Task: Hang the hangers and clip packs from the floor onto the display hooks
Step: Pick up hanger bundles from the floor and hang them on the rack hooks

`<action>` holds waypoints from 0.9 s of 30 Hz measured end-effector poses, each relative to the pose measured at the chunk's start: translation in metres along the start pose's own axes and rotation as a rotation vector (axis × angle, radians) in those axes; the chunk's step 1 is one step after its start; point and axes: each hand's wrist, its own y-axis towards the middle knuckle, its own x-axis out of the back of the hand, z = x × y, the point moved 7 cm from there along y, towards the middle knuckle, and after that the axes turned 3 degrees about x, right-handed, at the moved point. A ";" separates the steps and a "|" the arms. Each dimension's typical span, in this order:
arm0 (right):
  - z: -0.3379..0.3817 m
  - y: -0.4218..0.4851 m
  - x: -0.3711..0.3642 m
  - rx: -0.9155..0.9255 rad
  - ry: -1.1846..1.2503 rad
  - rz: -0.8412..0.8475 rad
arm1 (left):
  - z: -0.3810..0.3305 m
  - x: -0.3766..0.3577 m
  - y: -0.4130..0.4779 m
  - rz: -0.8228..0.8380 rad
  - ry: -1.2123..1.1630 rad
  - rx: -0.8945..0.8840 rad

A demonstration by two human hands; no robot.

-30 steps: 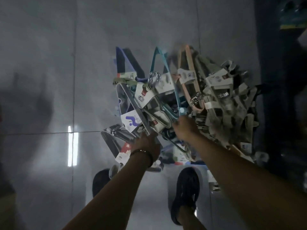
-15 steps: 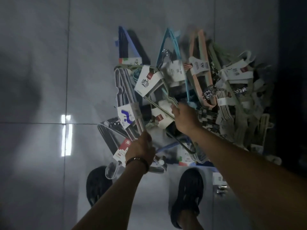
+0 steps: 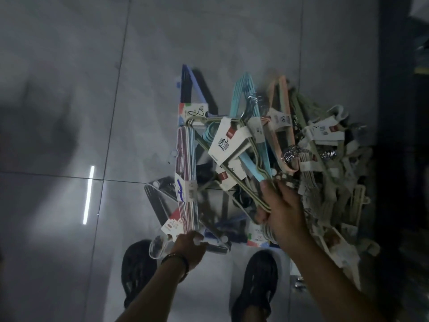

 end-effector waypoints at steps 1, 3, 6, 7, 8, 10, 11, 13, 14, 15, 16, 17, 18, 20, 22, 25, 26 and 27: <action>0.002 -0.003 0.002 -0.069 0.107 0.005 | 0.002 0.000 0.003 -0.012 -0.004 -0.001; 0.007 -0.002 0.007 -0.249 0.335 0.012 | 0.005 0.003 0.007 -0.040 -0.036 0.006; 0.011 0.008 0.013 -0.519 0.698 0.039 | 0.003 0.009 0.008 -0.030 -0.092 -0.010; 0.010 0.009 0.012 -0.572 0.711 0.063 | 0.000 0.010 0.006 -0.005 -0.152 -0.021; 0.005 0.010 0.008 -0.601 0.643 0.086 | -0.003 0.012 0.005 0.003 -0.230 -0.014; -0.005 0.011 -0.007 -0.594 0.438 0.111 | -0.006 0.009 0.006 0.016 -0.364 0.011; -0.006 0.012 -0.018 -0.560 0.369 0.119 | -0.011 0.008 0.004 0.017 -0.421 0.004; -0.003 0.011 -0.033 -0.490 0.358 0.120 | -0.028 0.013 -0.009 0.031 -0.480 -0.028; -0.001 0.008 -0.037 -0.485 0.421 0.129 | -0.032 0.015 -0.013 0.046 -0.529 -0.006; 0.002 0.004 -0.041 -0.511 0.526 0.163 | -0.036 0.017 -0.016 0.066 -0.601 0.012; 0.001 -0.001 -0.044 -0.566 0.666 0.223 | -0.036 0.018 -0.016 0.077 -0.665 0.047; 0.002 -0.012 -0.051 -0.642 0.829 0.317 | -0.034 0.019 -0.013 0.066 -0.721 0.064; 0.003 -0.023 -0.059 -0.711 0.952 0.408 | -0.033 0.021 -0.012 0.038 -0.720 0.062; -0.002 -0.038 -0.067 -0.713 0.876 0.445 | -0.019 0.016 0.010 -0.042 -0.590 0.034; -0.017 -0.034 -0.055 -0.459 0.381 0.272 | -0.020 0.016 0.011 -0.113 -0.419 -0.050; -0.001 -0.025 -0.030 0.023 -0.300 -0.041 | -0.053 0.048 -0.034 -0.175 -0.538 -0.161; 0.004 -0.024 -0.027 0.129 -0.404 -0.070 | -0.052 0.050 -0.037 -0.132 -0.702 -0.129; 0.009 -0.024 -0.027 0.195 -0.462 -0.072 | -0.050 0.050 -0.036 -0.081 -0.869 -0.089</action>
